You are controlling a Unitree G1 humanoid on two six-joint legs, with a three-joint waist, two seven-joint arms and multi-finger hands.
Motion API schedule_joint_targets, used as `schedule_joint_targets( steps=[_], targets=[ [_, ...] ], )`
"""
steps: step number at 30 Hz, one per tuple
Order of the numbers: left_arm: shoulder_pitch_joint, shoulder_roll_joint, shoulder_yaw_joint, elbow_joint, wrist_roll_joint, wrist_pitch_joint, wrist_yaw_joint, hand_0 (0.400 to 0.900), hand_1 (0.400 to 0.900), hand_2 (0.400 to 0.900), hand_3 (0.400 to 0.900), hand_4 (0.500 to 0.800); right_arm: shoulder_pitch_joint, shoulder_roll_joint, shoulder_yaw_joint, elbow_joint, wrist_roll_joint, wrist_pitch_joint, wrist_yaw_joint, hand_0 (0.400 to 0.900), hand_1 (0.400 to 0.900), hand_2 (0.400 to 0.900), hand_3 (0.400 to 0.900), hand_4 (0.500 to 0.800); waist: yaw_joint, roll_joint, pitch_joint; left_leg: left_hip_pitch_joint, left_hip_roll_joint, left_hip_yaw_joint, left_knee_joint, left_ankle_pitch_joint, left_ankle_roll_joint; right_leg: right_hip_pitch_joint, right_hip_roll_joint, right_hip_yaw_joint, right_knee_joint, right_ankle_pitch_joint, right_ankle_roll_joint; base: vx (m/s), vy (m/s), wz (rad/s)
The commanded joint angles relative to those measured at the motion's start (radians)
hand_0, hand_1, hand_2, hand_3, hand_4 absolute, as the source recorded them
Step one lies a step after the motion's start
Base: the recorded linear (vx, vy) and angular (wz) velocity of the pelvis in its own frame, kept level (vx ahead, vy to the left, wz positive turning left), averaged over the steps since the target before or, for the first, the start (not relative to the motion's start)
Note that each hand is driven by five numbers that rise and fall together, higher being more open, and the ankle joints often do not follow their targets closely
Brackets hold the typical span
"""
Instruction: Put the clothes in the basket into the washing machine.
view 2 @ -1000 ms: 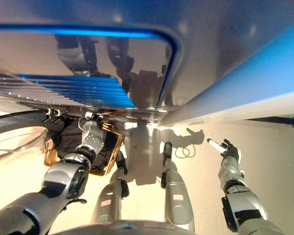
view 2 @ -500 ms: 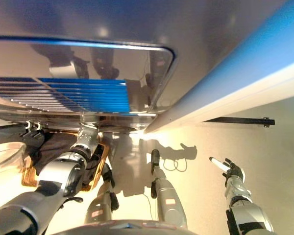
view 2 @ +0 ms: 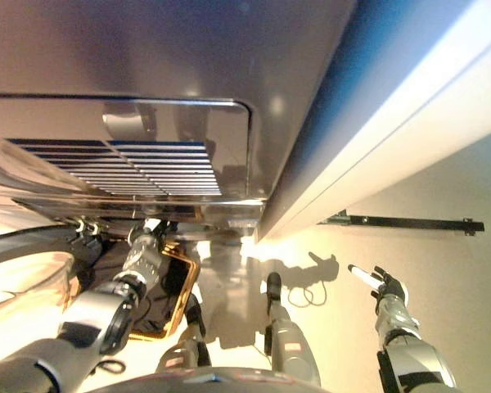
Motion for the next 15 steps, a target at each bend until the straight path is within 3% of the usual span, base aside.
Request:
schedule_joint_targets(
  steps=[1,10,13,15],
  targets=[
    [0.004,0.068,0.008,0.079,0.118,-0.014,0.003,0.900,0.900,0.900,0.900,0.800,0.015,-0.054,-0.024,0.041,-0.018,-0.038,-0.004,0.900,0.900,0.900,0.900,0.800,0.011,-0.005,-0.042,-0.043,0.040,-0.078,0.037,0.012,-0.068,0.022,-0.036,-0.027,0.027,0.005,0.071,0.06,-0.014,0.13],
    [0.228,0.045,0.034,0.090,0.250,0.006,-0.045,0.900,0.900,0.900,0.900,0.800,0.121,0.011,-0.052,0.039,-0.034,-0.034,0.053,0.900,0.900,0.900,0.900,0.800,0.065,0.016,-0.110,0.069,0.045,-0.097,0.005,0.017,-0.068,0.150,-0.048,-0.071,0.035,-0.049,0.076,0.04,-0.014,0.22],
    [0.287,0.039,0.020,0.062,0.324,-0.019,-0.022,0.900,0.900,0.900,0.900,0.800,0.166,0.038,-0.058,0.032,-0.036,-0.038,0.061,0.900,0.900,0.900,0.900,0.800,0.077,0.017,-0.134,0.100,0.038,-0.106,0.001,0.014,-0.067,0.194,-0.052,-0.088,0.039,-0.065,0.080,0.03,-0.018,0.27],
    [0.325,0.035,0.021,0.093,0.345,0.000,-0.057,0.900,0.900,0.900,0.900,0.800,0.197,0.052,-0.060,0.029,-0.040,-0.043,0.082,0.900,0.900,0.900,0.900,0.800,0.083,0.019,-0.146,0.119,0.036,-0.110,0.000,0.012,-0.066,0.219,-0.057,-0.097,0.045,-0.074,0.084,0.02,-0.005,0.19]
  ],
)
